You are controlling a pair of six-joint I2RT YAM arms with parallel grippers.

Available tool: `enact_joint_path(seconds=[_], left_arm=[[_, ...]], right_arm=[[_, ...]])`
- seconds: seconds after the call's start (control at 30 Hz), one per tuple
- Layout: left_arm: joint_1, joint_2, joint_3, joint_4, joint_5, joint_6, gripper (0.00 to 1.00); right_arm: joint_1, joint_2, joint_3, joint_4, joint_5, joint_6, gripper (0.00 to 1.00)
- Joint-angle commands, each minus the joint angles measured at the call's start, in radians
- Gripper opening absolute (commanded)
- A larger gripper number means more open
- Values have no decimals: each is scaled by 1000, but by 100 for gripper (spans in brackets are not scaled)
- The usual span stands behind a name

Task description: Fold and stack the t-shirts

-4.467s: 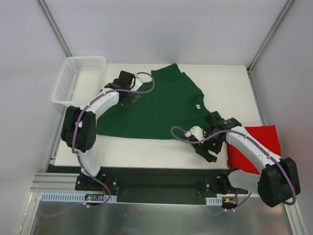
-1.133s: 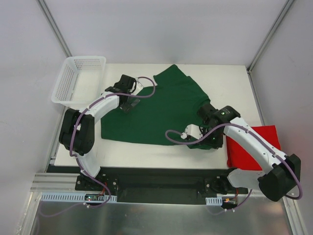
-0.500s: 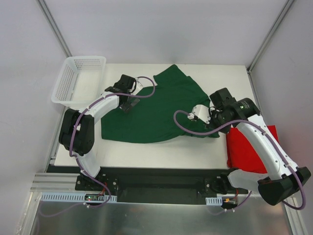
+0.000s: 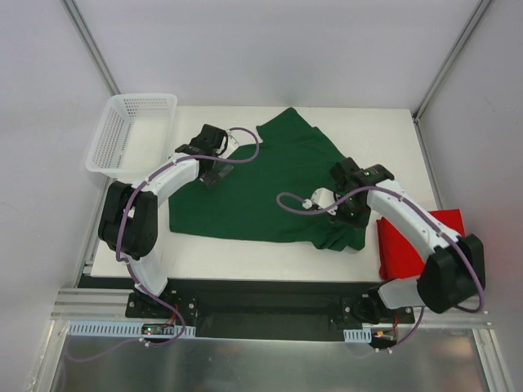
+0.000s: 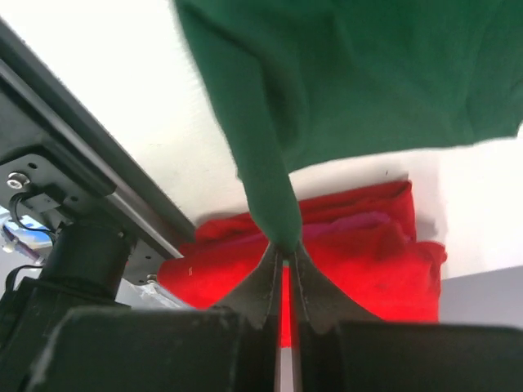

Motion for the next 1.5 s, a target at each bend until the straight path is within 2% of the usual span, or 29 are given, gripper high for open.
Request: enact_joint_path(seconds=[0.0, 0.2, 0.3, 0.47, 0.67, 1.2, 1.3, 1.33, 1.37, 1.4, 1.43, 1.47], left_arm=[[-12, -51, -10, -4, -12, -1, 99], [-12, -75, -52, -4, -21, 8, 99], [-11, -86, -71, -1, -21, 10, 99], [-11, -91, -85, -3, -17, 10, 99], [-12, -68, -71, -3, -3, 1, 99], [-11, -66, -89, -3, -1, -7, 99], [-12, -71, -95, -3, -1, -4, 99], [-12, -71, -97, -3, -1, -4, 99], [-12, -71, -97, -3, -1, -4, 99], [-12, -69, -97, -1, -1, -4, 99], [-12, -69, -97, -3, 0, -4, 99], [-12, -68, -97, -3, 0, -4, 99]], right_arm=[[-29, 145, 90, 130, 12, 27, 1], [-58, 379, 279, 154, 33, 37, 1], [-64, 444, 310, 175, 79, 27, 1], [-87, 500, 337, 192, 110, 33, 1], [-101, 550, 294, 281, 194, 42, 1], [-166, 685, 446, 327, 282, 134, 1], [-166, 673, 422, 330, 280, 129, 13], [-166, 667, 402, 328, 275, 129, 41], [-167, 642, 388, 332, 268, 132, 58], [-166, 626, 376, 332, 257, 137, 84], [-167, 604, 348, 335, 230, 140, 96], [-167, 557, 336, 335, 213, 148, 96]])
